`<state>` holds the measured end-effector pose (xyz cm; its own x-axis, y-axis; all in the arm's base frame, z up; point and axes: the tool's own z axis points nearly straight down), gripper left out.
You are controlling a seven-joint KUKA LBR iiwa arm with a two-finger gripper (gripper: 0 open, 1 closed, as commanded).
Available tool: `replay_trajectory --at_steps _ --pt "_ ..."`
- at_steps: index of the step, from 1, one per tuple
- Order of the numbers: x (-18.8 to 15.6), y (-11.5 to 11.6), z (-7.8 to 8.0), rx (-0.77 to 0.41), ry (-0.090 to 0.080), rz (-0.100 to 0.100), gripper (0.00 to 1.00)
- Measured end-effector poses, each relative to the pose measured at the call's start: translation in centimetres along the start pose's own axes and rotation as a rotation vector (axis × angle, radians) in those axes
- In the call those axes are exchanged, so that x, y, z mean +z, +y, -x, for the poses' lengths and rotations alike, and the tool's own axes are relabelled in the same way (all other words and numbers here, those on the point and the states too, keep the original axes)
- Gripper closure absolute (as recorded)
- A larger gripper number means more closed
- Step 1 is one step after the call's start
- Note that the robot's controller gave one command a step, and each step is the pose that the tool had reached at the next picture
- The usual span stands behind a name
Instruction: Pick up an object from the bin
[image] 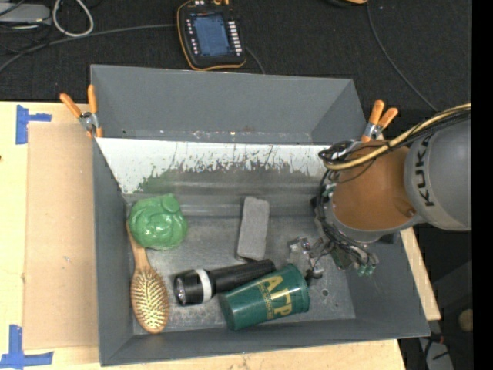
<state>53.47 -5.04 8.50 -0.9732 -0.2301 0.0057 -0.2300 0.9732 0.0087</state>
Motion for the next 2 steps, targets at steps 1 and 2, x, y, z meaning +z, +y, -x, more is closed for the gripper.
replay_trajectory --at_steps 1,2 --pt "-4.22 4.81 2.23 -0.339 -0.001 0.0 0.0" --pt "-4.21 4.79 2.23 -0.338 0.0 0.001 0.0"
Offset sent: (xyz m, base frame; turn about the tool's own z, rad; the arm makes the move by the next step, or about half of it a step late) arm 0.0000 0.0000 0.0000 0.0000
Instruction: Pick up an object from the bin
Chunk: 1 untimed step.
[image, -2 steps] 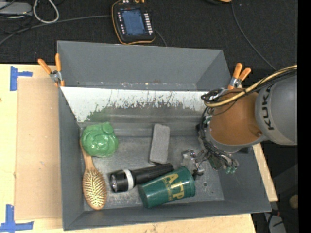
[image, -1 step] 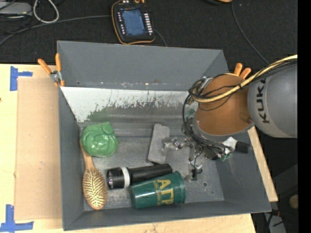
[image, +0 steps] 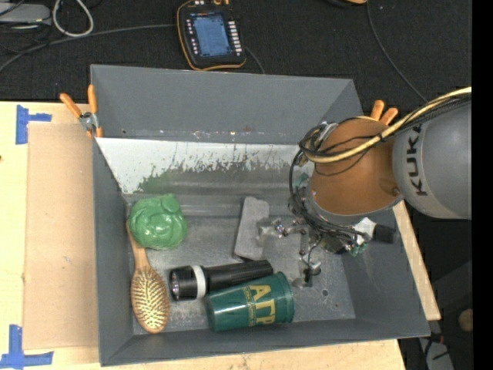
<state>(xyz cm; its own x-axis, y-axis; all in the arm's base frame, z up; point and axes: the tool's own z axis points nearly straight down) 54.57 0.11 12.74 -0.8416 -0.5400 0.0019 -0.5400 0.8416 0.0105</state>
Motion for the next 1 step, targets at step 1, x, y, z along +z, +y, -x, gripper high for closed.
replay_trajectory --at_steps 1 --pt "3.77 0.34 6.31 0.267 -0.002 0.002 0.0"
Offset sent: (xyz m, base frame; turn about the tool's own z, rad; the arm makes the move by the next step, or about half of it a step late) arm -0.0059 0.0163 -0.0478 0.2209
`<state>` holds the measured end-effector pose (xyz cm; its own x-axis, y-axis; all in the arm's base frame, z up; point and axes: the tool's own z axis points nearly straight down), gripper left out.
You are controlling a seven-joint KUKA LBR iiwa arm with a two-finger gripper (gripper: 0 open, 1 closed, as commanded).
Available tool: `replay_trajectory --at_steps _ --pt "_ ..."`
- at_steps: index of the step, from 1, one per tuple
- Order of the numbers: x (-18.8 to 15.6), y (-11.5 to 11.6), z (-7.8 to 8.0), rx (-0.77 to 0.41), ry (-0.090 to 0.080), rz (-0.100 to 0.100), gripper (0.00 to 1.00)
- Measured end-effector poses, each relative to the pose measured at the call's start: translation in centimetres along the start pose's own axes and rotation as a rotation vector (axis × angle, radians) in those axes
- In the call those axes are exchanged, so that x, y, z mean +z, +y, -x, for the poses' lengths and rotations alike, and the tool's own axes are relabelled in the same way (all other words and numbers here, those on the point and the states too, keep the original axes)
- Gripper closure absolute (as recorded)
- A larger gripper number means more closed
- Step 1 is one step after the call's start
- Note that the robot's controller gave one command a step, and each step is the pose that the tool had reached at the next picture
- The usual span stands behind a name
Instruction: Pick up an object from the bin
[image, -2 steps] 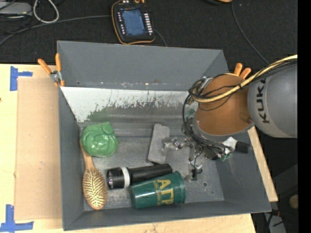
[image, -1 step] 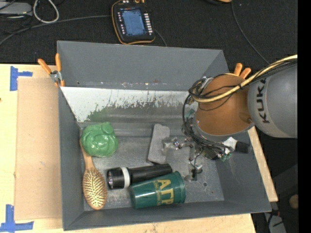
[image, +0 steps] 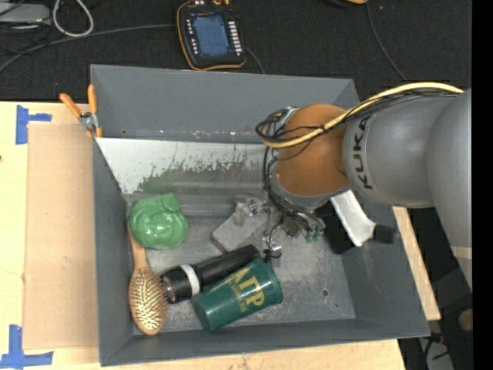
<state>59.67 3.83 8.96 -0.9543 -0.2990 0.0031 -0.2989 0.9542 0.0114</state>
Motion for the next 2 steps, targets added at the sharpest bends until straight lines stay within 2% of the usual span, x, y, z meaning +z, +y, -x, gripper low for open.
replay_trajectory --at_steps 1,2 --pt "0.9 -0.4 -5.9 -0.044 -0.006 -0.004 0.0" --pt "1.8 0.7 0.4 -0.18 -0.015 -0.002 0.0"
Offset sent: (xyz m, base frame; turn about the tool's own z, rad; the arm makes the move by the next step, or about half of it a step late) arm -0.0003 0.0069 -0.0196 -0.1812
